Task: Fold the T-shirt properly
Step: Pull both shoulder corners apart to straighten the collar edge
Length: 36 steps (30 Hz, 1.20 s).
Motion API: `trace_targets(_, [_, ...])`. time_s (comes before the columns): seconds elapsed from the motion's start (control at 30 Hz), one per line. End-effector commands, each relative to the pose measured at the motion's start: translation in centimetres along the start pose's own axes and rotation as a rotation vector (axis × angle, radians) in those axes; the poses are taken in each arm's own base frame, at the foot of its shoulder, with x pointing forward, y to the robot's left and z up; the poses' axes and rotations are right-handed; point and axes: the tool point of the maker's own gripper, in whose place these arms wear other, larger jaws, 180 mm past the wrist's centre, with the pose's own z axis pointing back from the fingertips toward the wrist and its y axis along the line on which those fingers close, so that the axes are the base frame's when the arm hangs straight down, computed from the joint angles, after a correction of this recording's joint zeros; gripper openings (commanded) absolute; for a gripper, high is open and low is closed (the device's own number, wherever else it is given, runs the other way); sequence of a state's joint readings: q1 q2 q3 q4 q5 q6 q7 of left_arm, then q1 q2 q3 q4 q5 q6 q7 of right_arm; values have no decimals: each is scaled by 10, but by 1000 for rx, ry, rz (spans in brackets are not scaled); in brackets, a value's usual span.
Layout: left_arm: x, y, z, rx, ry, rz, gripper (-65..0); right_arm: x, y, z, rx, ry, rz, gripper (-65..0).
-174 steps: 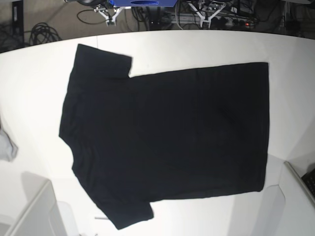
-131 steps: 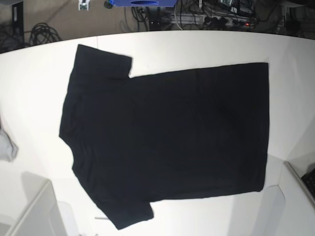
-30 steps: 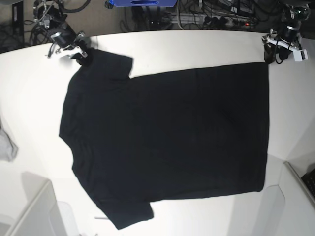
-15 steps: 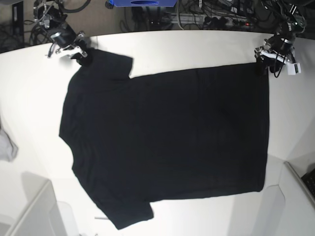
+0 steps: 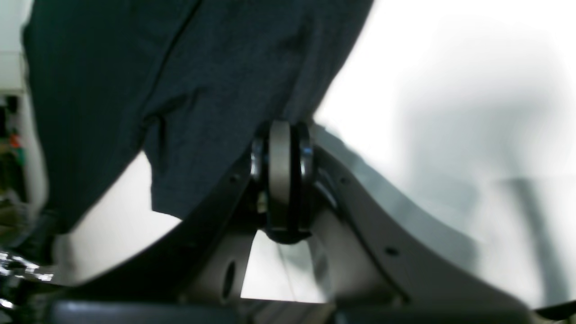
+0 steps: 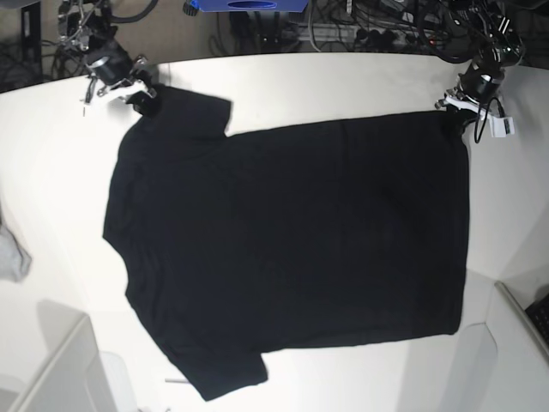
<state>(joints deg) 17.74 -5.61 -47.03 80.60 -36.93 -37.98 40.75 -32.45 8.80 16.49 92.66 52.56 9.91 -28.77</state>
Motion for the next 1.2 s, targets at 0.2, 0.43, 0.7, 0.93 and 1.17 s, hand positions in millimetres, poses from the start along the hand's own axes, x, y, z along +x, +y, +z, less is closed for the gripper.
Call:
trace_targets(0.2, [-6, 8, 14, 41, 65, -74, -650, 1, -4, 11, -61, 17, 64, -650])
trace_targets(0.43, [0, 8, 38, 64, 68, -162, -650, -1, 3, 24, -53, 11, 89, -650])
trace_targets(0.7, [-1, 9, 55, 81, 84, -218, -650, -12, 10, 45, -51, 24, 115, -650])
trace_targets(0.93, [-4, 19, 70, 105, 120, -254, -650, -26, 13, 64, -56, 49, 123, -650])
trace_targets(1.17, [-16, 26, 81, 119, 162, -262, -650, -33, 26, 73, -38, 44, 110, -650])
